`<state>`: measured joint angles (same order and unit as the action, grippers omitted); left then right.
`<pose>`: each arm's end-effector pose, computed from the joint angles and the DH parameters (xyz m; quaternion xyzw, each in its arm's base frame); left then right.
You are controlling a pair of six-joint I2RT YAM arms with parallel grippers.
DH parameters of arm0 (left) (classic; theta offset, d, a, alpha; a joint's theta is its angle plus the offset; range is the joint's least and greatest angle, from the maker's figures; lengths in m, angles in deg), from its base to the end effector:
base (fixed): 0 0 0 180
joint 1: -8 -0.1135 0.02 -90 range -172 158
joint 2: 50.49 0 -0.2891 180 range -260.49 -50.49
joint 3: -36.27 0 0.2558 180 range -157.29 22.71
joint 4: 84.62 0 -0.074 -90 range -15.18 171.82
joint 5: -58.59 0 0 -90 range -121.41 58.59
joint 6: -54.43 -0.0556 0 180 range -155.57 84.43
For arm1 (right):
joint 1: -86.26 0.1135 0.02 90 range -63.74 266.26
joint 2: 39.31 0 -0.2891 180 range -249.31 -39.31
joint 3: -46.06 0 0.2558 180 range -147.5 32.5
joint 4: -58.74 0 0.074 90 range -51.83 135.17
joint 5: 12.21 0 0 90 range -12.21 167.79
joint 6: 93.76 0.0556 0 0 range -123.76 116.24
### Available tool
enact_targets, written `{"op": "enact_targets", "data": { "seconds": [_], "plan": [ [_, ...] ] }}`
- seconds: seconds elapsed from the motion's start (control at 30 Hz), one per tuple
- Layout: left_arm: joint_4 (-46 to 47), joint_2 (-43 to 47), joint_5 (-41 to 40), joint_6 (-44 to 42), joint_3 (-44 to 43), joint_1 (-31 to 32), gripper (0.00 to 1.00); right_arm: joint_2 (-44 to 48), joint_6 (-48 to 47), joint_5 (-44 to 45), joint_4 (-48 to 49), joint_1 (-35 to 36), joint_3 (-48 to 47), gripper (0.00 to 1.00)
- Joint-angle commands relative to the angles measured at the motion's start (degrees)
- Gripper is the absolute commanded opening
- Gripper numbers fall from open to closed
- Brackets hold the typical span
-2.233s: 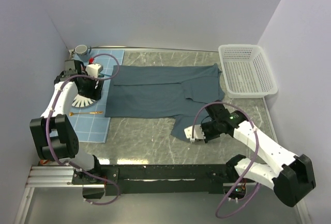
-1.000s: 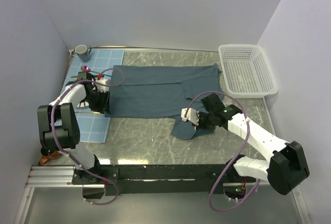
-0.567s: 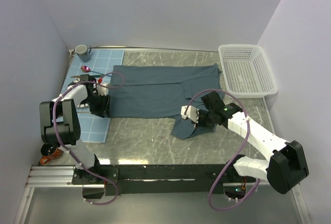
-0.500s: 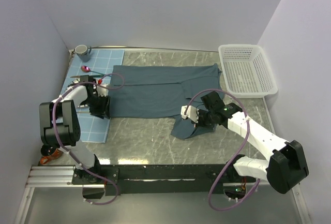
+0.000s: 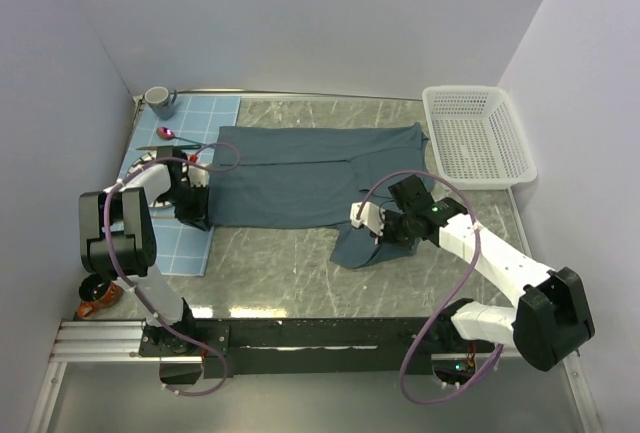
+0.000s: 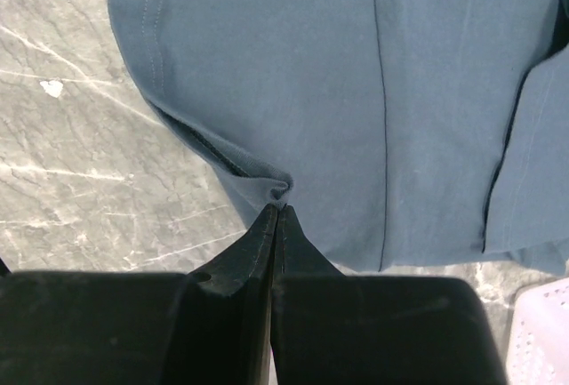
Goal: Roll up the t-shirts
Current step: Fold the T-shirt at the center of the board.
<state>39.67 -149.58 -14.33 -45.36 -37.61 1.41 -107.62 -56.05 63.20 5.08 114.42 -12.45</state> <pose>0.3170 0.0202 0.1645 0.0393 0.9851 -0.1354 0.0986 0.1894 0.1173 0.2243 -0.6457 0.7183 0.0733 0.2485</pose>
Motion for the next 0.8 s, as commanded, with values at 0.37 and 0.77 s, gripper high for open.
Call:
{"op": "enact_targets", "data": {
  "seconds": [0.37, 0.77],
  "plan": [
    [-6.1, 2.06, 5.86, -2.26, -10.96, 0.53, 0.01, 5.03, 12.21, 1.23, 0.89, -11.98, -12.34, 0.0],
    [-7.95, -9.7, 4.46, -1.38, -27.3, 1.58, 0.01, -8.66, 7.03, 5.09, 10.29, -18.4, -25.26, 0.0]
  ]
}}
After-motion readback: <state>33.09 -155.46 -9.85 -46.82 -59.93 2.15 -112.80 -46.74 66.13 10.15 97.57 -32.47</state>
